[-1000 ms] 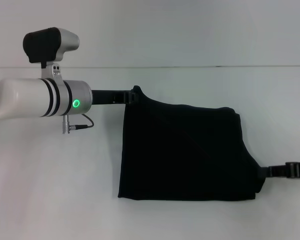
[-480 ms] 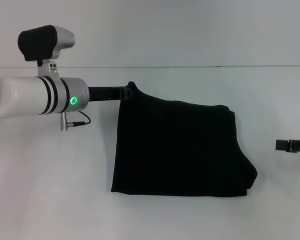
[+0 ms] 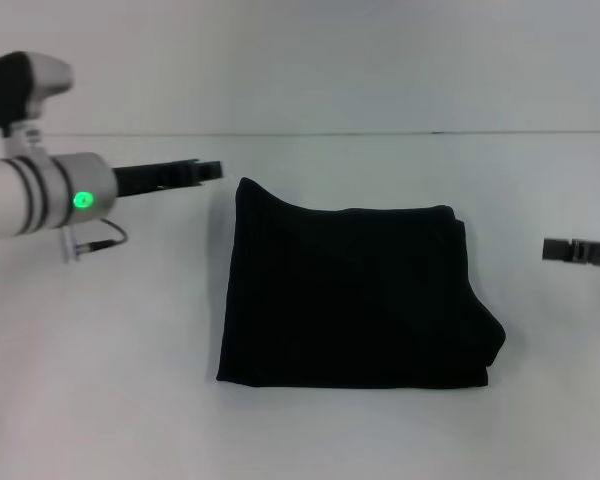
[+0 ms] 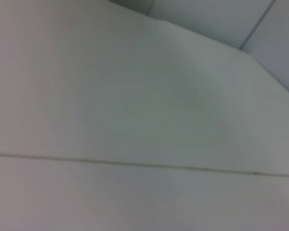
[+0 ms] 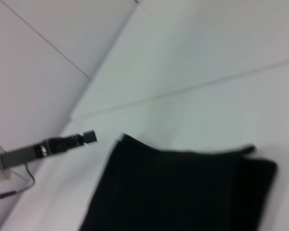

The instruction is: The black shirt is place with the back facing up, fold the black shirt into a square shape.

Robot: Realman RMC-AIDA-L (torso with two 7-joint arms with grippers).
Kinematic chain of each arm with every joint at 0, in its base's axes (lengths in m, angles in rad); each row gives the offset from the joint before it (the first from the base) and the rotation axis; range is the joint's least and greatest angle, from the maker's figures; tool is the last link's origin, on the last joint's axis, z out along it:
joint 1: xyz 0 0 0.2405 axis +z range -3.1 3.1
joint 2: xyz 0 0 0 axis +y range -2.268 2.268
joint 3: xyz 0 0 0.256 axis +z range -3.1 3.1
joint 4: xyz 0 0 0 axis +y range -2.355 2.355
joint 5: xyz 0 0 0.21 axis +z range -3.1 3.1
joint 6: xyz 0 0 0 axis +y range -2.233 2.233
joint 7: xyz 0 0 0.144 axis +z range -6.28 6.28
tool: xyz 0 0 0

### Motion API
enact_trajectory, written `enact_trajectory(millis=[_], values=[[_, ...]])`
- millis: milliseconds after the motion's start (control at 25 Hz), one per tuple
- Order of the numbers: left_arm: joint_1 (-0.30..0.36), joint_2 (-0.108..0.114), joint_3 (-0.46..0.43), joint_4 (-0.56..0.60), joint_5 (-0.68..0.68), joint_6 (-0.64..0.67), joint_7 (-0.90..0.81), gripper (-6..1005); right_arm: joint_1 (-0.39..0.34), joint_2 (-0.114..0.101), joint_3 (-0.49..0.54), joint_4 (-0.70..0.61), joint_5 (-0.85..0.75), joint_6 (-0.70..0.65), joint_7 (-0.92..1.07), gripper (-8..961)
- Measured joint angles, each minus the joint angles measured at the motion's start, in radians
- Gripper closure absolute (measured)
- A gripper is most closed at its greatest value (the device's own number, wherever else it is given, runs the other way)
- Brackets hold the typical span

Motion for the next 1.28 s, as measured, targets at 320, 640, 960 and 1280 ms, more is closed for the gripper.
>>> enact_trajectory(millis=[320, 640, 960, 1280], values=[[0.139, -0.023, -0.041, 0.294, -0.039, 0.259, 0.041, 434, -0.01, 0.021, -0.001, -0.05, 0.13, -0.028, -0.138, 116], [0.154, -0.032, -0.025, 0.372, -0.128, 0.627, 0.384, 143, 0.014, 0.102, -0.055, -0.236, 0.116, -0.007, -0.322, 63], [0.152, -0.042, 0.044, 0.372, -0.127, 0.7, 0.576, 99, 0.03, 0.107, -0.173, -0.327, 0.108, -0.019, -0.324, 70], [0.131, -0.035, 0.059, 0.372, -0.078, 0.728, 0.584, 82, 0.04, 0.107, -0.217, -0.365, 0.048, -0.03, -0.316, 72]])
